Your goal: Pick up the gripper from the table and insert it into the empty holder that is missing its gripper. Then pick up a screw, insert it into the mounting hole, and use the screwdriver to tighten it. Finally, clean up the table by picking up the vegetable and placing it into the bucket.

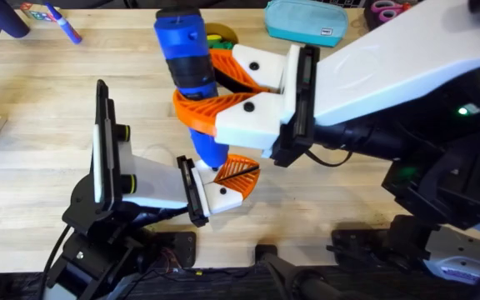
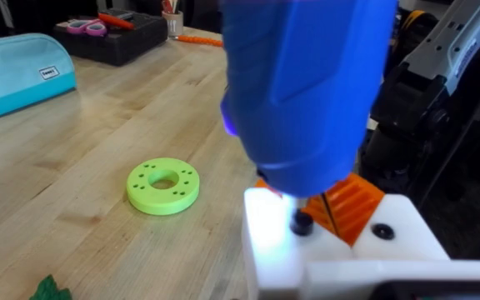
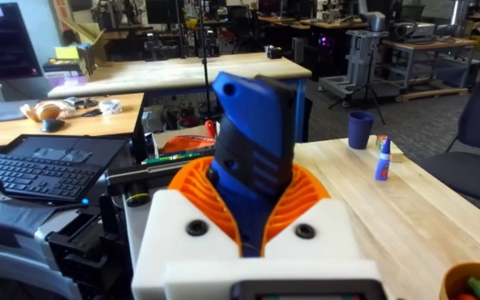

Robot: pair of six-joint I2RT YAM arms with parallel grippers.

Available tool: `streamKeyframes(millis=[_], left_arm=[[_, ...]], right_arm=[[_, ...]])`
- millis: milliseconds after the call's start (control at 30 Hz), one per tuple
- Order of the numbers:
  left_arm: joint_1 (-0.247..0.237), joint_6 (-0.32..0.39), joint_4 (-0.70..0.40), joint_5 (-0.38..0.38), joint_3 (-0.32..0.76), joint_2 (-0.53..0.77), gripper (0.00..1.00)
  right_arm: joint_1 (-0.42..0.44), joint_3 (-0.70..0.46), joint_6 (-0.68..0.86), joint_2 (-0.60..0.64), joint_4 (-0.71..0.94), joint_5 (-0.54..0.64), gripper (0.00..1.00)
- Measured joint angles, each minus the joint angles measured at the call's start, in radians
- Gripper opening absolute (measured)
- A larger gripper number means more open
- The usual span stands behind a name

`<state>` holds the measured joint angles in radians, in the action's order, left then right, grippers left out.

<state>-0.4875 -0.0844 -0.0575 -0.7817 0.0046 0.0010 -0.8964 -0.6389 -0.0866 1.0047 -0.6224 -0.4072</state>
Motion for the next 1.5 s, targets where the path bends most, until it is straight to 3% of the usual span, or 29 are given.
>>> streamKeyframes(millis=[633,900,1100,1500], left_arm=[[0.0,-0.002,-0.002,-0.002,0.0,0.001,0.006],[0.0,-0.002,-0.002,-0.002,0.0,0.001,0.006],[0.0,-0.003,-0.002,-0.002,0.0,0.001,0.006],[0.0,-0.002,-0.002,-0.002,0.0,0.001,0.006]], right_arm=[[0.013,0.001,0.012,-0.034,-0.084,0.0,0.085],[0.014,0.001,0.182,-0.037,-0.063,-0.208,0.085],[0.014,0.001,0.217,-0.037,-0.058,-0.259,0.085],[0.014,0.001,0.155,-0.037,-0.071,-0.18,0.085]])
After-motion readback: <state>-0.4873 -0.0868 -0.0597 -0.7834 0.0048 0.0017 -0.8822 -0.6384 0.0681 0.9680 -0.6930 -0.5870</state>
